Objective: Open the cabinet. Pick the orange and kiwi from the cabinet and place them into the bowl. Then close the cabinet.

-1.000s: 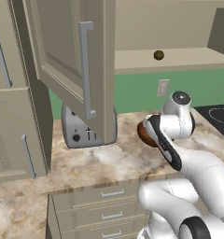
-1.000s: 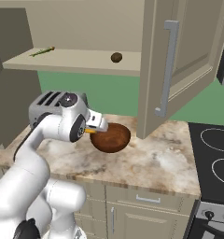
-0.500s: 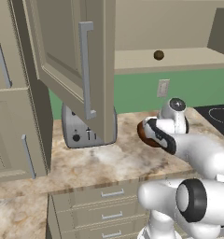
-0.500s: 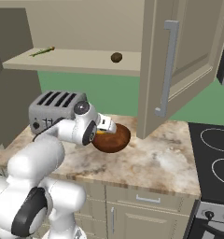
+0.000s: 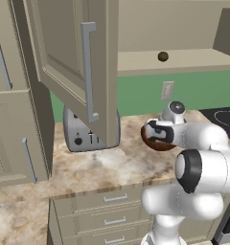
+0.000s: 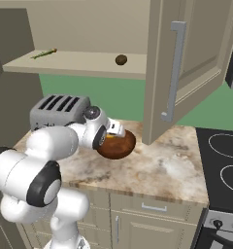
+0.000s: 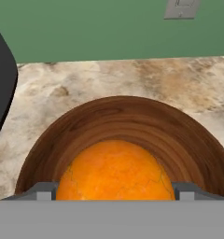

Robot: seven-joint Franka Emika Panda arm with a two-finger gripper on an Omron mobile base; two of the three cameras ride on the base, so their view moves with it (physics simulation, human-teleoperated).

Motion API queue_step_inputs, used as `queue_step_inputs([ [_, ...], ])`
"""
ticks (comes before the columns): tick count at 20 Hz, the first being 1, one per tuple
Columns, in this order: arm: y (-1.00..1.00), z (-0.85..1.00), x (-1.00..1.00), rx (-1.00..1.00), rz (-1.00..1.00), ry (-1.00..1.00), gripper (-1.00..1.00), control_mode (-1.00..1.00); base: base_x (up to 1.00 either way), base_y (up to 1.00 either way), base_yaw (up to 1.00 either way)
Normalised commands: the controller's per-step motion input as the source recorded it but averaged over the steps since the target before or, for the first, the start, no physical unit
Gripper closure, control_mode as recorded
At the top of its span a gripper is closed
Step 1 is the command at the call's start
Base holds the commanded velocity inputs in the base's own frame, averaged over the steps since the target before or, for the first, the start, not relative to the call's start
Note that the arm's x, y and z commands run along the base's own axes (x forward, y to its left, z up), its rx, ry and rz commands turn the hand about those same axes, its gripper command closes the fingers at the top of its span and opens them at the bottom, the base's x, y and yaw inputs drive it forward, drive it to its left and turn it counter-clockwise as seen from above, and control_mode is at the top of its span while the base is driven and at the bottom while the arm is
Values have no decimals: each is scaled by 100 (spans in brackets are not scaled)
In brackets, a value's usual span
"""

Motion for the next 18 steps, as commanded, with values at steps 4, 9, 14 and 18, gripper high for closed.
queue_step_inputs([
  [4, -2, -23, 6, 0, 0, 0, -100, -100, 0, 0, 0],
  [9, -1, -10, 0, 0, 0, -4, -100, -100, 0, 0, 0],
  [14, 0, 6, 2, 0, 0, 0, -100, -100, 0, 0, 0],
  [18, 0, 37, 0, 0, 0, 0, -100, -100, 0, 0, 0],
])
